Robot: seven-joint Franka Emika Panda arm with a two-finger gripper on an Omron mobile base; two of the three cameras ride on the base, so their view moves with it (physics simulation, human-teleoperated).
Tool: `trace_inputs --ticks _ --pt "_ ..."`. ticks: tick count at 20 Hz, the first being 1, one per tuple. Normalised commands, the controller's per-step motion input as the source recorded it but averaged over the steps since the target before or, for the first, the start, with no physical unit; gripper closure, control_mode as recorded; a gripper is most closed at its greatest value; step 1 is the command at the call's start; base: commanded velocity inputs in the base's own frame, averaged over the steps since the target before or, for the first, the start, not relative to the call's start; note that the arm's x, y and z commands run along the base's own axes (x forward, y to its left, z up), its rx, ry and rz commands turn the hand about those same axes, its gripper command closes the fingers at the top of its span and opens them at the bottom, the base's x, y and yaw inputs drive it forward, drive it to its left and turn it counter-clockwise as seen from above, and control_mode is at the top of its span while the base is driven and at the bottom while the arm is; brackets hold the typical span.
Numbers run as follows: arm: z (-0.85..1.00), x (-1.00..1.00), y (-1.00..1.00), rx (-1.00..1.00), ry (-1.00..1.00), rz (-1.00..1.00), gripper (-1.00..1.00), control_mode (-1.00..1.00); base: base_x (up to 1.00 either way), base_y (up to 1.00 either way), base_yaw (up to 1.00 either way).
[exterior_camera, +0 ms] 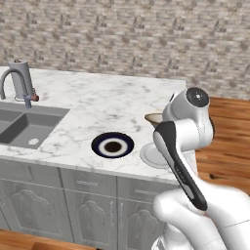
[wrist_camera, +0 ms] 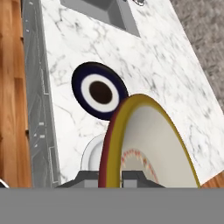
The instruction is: Move the bowls from the cabinet to the plates on the dining table.
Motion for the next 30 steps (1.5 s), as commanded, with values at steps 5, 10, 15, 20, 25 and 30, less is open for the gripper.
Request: trace_inputs --ticks 5,10,15,20,25,30 --pt "-0.24 0.04 0.01 0.00 0.04 0.00 1.00 -1.00 0.00 0.00 0.00" --pt "-0.27 0.04 0.00 -0.01 0.00 0.00 1.00 -1.00 0.00 0.00 0.00" --pt "-0.35 0.05 0.00 -0.04 0.00 0.00 1.00 -1.00 0.00 0.00 0.00" --pt "-0.30 0.07 0.00 -0.03 0.00 0.00 1.00 -1.00 0.00 0.00 0.00" --pt "-0.26 0.12 0.00 -0.03 0.00 0.00 1.00 -1.00 0.00 0.00 0.00" --pt "-0.19 0.12 0.00 -0.01 0.00 0.00 1.00 -1.00 0.00 0.00 0.00"
